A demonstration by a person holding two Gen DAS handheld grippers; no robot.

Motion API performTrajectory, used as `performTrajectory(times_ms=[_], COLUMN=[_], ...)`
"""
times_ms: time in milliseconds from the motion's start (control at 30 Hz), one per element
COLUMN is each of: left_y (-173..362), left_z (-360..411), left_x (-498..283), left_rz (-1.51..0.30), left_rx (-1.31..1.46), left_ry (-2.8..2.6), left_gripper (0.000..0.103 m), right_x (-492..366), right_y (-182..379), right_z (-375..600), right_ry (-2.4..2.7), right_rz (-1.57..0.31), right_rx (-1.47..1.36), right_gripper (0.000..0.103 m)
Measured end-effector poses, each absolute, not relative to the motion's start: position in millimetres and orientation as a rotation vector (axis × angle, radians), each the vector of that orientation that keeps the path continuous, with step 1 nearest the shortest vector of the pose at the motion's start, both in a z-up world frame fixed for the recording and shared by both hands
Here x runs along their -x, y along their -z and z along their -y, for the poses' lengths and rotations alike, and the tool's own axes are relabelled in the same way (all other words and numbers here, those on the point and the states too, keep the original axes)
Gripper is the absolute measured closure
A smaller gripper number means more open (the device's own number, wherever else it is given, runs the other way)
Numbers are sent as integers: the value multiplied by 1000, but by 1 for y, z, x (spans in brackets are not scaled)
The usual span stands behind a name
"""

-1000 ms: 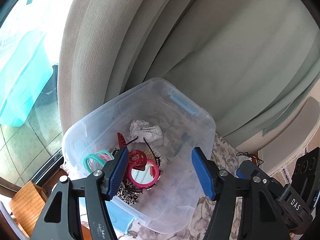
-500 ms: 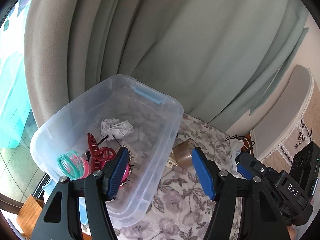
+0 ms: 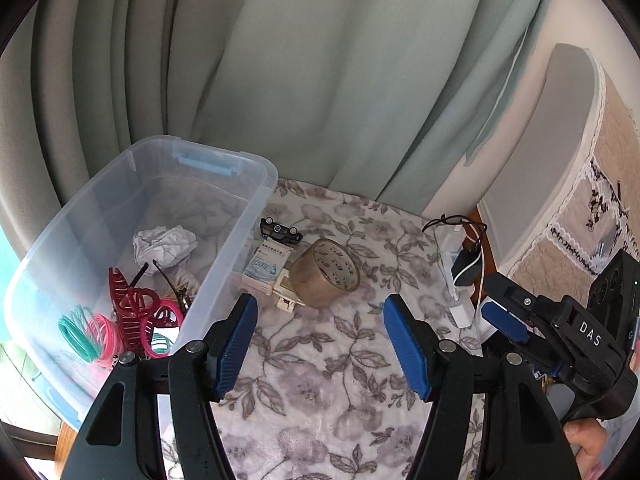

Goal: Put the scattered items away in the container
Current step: 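Move both tools away from the bin toward the brown tape roll, then close the left tool on the rim of the brown tape roll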

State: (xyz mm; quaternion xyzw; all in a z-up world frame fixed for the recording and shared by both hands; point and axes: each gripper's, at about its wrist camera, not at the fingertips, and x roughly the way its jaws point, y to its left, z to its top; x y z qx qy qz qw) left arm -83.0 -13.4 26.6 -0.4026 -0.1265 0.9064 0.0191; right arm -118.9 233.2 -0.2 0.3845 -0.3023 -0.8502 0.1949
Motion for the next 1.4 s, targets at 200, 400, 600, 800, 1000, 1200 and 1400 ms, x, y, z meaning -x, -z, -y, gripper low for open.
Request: performTrajectory(times_ms=[200, 400, 600, 800, 1000, 1200, 1400], left_y=[-2, 22, 48, 75, 92, 95, 104], left_z=[-2, -17, -26, -29, -27, -19, -13], left_x=[103, 135, 178, 219, 242, 248, 247], left_rz=[343, 288, 262, 280, 261, 248, 268], left_rx=[1345, 1387, 1422, 1495, 1534, 1539, 1574], left_ry=[-2760, -2744, -2747, -2756, -2788, -2840, -2831], left_gripper=[36, 36, 36, 36, 51, 71, 73], right_x=[133, 149, 165, 179, 186, 191, 192], right_y=[21, 43, 65, 88, 107, 118, 123], right_z=[-241, -243, -247, -251, -251, -248, -241], right_ry=[2362, 2343, 2328, 2312, 2287, 2269, 2255], right_rz=[851, 847, 846, 847, 848, 836, 826], right_rx=[-1147, -1226, -1301, -1374, -1437, -1469, -1487], right_gripper=[33, 33, 33, 33, 33, 33, 33])
